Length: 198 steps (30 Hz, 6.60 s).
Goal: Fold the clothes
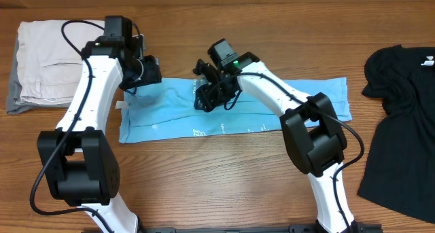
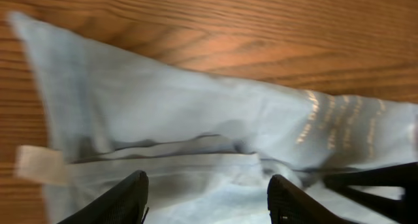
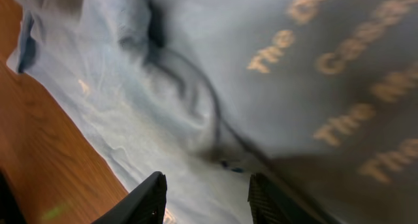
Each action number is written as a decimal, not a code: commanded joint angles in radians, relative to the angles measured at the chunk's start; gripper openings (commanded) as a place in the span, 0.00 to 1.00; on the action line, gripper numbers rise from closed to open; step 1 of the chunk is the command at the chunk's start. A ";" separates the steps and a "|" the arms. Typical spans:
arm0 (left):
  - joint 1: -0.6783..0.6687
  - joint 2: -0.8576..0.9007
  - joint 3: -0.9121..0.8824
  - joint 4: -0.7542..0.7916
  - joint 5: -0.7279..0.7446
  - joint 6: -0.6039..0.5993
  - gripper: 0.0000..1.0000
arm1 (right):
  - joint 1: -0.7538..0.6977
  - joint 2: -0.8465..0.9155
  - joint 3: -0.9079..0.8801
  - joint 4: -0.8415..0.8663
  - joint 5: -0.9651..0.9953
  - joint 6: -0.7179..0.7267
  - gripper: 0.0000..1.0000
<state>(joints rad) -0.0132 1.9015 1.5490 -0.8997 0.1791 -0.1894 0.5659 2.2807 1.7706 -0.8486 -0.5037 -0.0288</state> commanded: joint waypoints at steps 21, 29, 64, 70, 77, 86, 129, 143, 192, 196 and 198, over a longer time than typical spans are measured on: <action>-0.025 0.008 -0.225 0.210 0.102 -0.096 0.48 | 0.009 -0.012 0.002 0.034 0.103 0.025 0.39; -0.027 0.008 -0.315 0.315 0.102 -0.122 0.33 | -0.012 -0.012 0.002 0.039 0.102 0.026 0.39; -0.027 0.008 -0.338 0.355 -0.034 -0.122 0.29 | -0.017 -0.042 -0.073 0.054 -0.040 0.034 0.04; -0.027 0.008 -0.338 0.355 -0.034 -0.122 0.31 | -0.018 -0.047 -0.077 0.000 -0.028 0.033 0.05; -0.027 0.008 -0.338 0.356 -0.034 -0.122 0.33 | -0.003 -0.046 -0.100 -0.026 -0.013 0.061 0.05; -0.027 0.008 -0.338 0.364 -0.034 -0.122 0.34 | 0.000 -0.046 -0.114 -0.056 -0.037 0.134 0.13; -0.137 0.136 -0.280 0.370 0.017 -0.082 0.47 | -0.129 -0.193 -0.378 0.246 0.070 0.349 0.09; -0.138 0.140 -0.280 0.370 0.024 -0.081 0.49 | -0.127 -0.193 -0.378 0.101 0.083 0.431 0.09; -0.137 0.140 -0.280 0.355 0.023 -0.080 0.55 | -0.010 -0.114 -0.285 0.066 0.034 0.348 0.04; -0.137 0.140 -0.280 0.356 0.023 -0.080 0.55 | 0.000 -0.114 -0.285 0.022 0.031 0.397 0.04; -0.137 0.140 -0.280 0.356 0.023 -0.080 0.55 | 0.010 -0.114 -0.285 0.012 0.032 0.401 0.04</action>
<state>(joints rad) -0.1551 1.9900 1.2789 -0.5335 0.2245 -0.2787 0.5499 2.1685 1.4887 -0.8177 -0.4904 0.3447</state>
